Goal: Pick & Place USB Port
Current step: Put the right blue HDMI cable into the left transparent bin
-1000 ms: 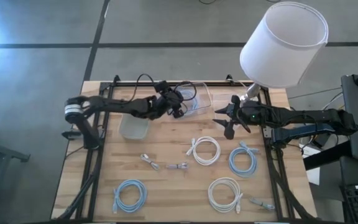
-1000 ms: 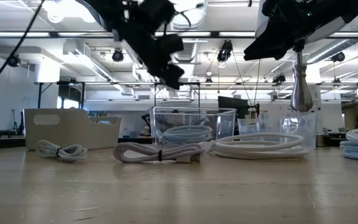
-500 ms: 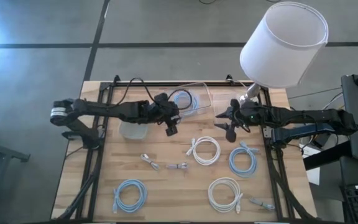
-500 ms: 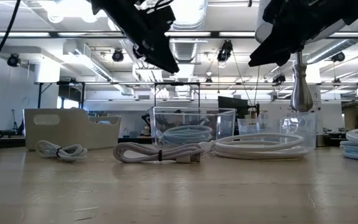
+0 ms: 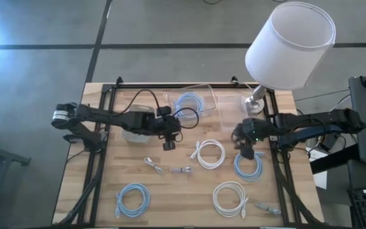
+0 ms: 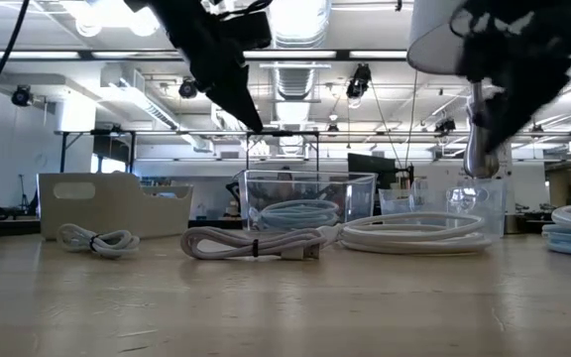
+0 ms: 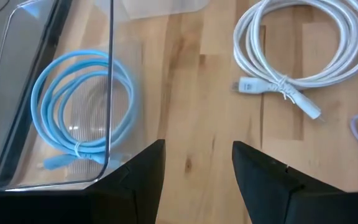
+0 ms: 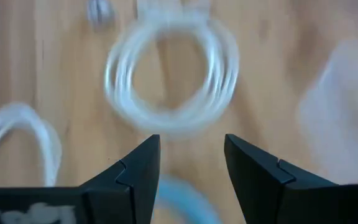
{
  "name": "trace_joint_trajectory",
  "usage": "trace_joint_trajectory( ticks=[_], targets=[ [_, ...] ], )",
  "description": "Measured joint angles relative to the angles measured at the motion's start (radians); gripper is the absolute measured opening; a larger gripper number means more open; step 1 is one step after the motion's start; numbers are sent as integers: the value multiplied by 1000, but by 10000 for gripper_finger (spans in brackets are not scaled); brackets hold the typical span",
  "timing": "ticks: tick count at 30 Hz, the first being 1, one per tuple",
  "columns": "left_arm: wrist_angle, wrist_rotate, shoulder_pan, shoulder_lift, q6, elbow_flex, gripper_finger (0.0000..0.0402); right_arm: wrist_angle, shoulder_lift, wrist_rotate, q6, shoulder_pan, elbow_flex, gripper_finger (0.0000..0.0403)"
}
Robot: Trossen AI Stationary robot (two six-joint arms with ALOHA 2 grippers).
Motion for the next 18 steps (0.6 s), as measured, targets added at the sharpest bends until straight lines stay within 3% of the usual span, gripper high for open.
trace_joint_trajectory(
  ticks=[7, 12, 18],
  targets=[
    [13, -1, 0, 0, -14, 0, 190, -261, 59, 38, 248, 65, -26, 180],
    [13, -2, 1, 0, -31, 0, 190, -272, 127, 46, 392, 79, -55, 180],
    [13, -2, 1, 0, -32, 0, 190, -278, 229, 6, 453, 79, -73, 180]
  ],
)
